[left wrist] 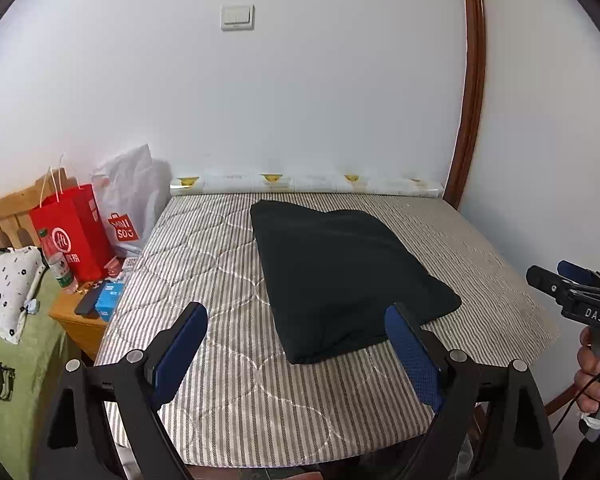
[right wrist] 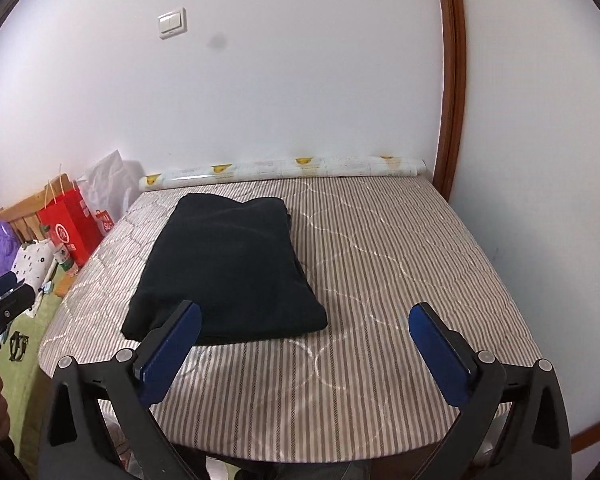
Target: Fold small clothes
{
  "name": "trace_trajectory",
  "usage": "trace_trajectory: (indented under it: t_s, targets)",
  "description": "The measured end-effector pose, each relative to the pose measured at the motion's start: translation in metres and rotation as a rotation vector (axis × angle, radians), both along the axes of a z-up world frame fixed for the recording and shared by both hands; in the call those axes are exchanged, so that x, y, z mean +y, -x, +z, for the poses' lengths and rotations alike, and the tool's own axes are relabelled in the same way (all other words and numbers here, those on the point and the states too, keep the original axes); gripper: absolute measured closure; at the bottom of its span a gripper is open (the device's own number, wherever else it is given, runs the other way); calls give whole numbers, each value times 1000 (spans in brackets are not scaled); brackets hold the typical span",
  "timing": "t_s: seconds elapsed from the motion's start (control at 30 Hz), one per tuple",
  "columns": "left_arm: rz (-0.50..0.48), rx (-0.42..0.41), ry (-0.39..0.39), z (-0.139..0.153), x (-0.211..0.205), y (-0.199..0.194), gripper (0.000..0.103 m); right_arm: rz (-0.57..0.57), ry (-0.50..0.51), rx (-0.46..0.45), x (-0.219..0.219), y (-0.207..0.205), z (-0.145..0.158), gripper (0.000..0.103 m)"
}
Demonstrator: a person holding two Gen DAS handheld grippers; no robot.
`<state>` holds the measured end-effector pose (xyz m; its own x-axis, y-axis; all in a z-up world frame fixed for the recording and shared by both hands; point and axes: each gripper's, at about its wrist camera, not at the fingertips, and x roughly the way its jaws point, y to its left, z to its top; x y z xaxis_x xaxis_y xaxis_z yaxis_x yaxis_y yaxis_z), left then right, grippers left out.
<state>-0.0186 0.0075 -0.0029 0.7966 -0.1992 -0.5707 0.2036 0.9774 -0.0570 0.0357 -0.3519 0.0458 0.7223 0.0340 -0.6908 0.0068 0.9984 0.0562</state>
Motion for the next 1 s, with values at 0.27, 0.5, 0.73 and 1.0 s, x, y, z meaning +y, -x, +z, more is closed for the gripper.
trace_trajectory:
  t_s: [0.27,0.5,0.73,1.0]
  targets:
    - [14,-12,11,5,-3,4,13,-1,8,-7,2,13,4,1]
    - [26,-11,17,6,-2,4,13,0,9,-13,6,18,4,1]
    - [26,-7,25,6,-1,4,13,-4,-4,-13,4,19,2,1]
    - [33,-6,14,3,-4,5,13,3,-13,-11,4,22,0,1]
